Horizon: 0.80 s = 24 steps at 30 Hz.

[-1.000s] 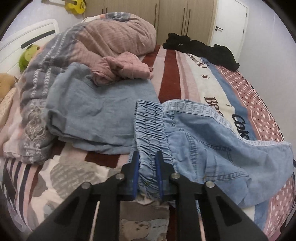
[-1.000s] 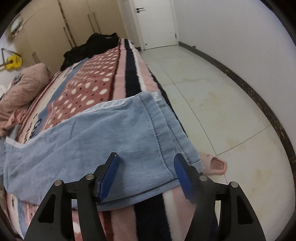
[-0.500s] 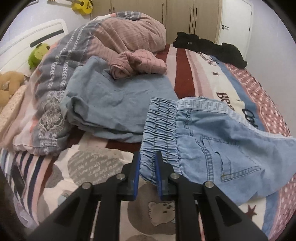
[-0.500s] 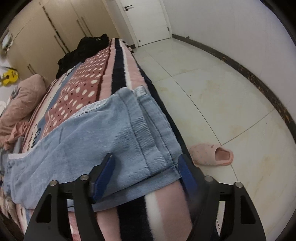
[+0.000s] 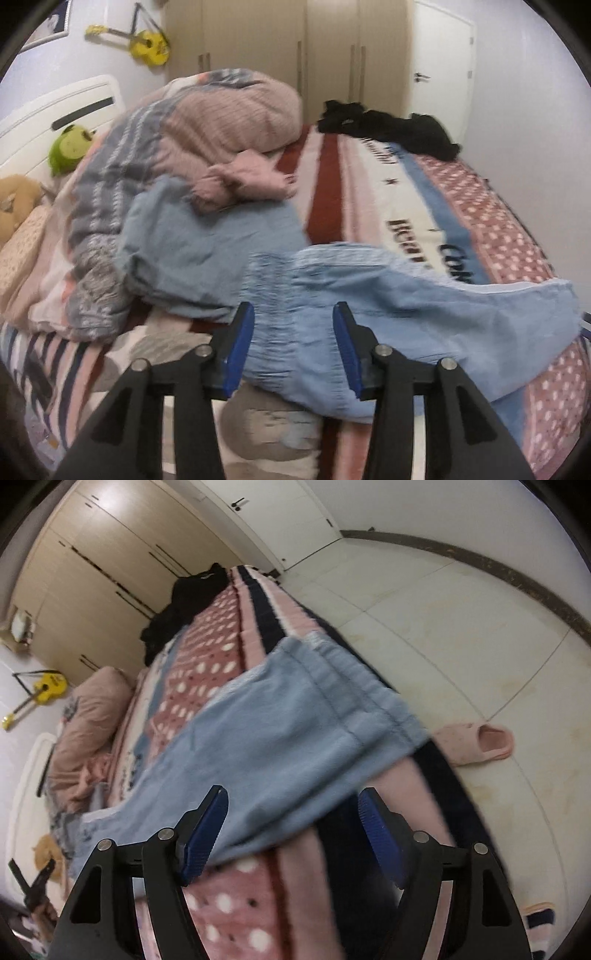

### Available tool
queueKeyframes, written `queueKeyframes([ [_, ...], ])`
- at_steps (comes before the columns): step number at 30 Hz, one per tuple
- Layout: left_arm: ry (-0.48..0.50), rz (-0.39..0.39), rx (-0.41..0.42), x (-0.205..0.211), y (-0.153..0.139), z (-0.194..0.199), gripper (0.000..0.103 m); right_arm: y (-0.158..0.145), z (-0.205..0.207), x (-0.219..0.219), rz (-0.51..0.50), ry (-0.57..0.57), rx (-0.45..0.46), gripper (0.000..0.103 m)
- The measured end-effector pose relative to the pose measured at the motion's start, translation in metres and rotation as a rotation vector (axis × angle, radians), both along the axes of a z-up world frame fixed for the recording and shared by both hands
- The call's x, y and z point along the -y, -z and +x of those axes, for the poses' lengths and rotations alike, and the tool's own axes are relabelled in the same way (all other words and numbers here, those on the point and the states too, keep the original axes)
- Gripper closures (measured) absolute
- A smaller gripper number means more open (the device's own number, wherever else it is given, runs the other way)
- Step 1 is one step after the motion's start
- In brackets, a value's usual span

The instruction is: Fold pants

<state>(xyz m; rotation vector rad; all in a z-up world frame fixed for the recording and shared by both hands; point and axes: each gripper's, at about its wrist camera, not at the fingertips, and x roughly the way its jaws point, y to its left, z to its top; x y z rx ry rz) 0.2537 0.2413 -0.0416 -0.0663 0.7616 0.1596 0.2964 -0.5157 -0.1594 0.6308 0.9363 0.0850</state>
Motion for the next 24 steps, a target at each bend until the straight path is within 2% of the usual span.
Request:
queueKeyframes([
  [4, 0.056, -0.013, 0.019, 0.028, -0.001, 0.002, 0.061, 0.012, 0.025, -0.009, 0.021, 0.063, -0.006, 0.033],
  [5, 0.062, -0.016, 0.02, 0.034, 0.0, 0.002, 0.06, 0.013, 0.028, -0.011, 0.015, 0.088, 0.002, 0.038],
  [6, 0.07, -0.021, 0.018, 0.038, 0.001, 0.002, 0.06, 0.011, 0.031, -0.016, -0.023, 0.126, 0.009, 0.057],
  [7, 0.078, -0.023, 0.014, 0.042, 0.003, 0.003, 0.06, 0.01, 0.033, -0.019, -0.067, 0.15, 0.001, 0.071],
  [8, 0.081, -0.021, 0.011, 0.045, 0.005, 0.003, 0.06, 0.009, 0.034, -0.02, -0.094, 0.164, -0.002, 0.094],
  [11, 0.087, -0.015, 0.002, 0.05, 0.009, 0.003, 0.059, -0.006, 0.025, -0.019, -0.116, 0.195, 0.066, 0.099],
  [13, 0.087, -0.022, -0.006, 0.049, 0.012, 0.004, 0.059, -0.022, 0.016, -0.02, -0.173, 0.215, 0.121, 0.1],
  [15, 0.093, -0.033, -0.014, 0.048, 0.015, 0.004, 0.059, -0.034, 0.009, -0.019, -0.234, 0.224, 0.136, 0.101],
  [20, 0.11, -0.044, -0.023, 0.053, 0.02, 0.004, 0.059, -0.05, -0.004, 0.001, -0.311, 0.271, 0.151, 0.102],
  [21, 0.114, -0.045, -0.024, 0.054, 0.021, 0.005, 0.058, -0.049, -0.006, 0.008, -0.288, 0.272, 0.142, 0.102],
  [24, 0.122, -0.044, -0.021, 0.057, 0.021, 0.006, 0.054, -0.036, -0.008, 0.024, -0.103, 0.191, 0.088, 0.098],
])
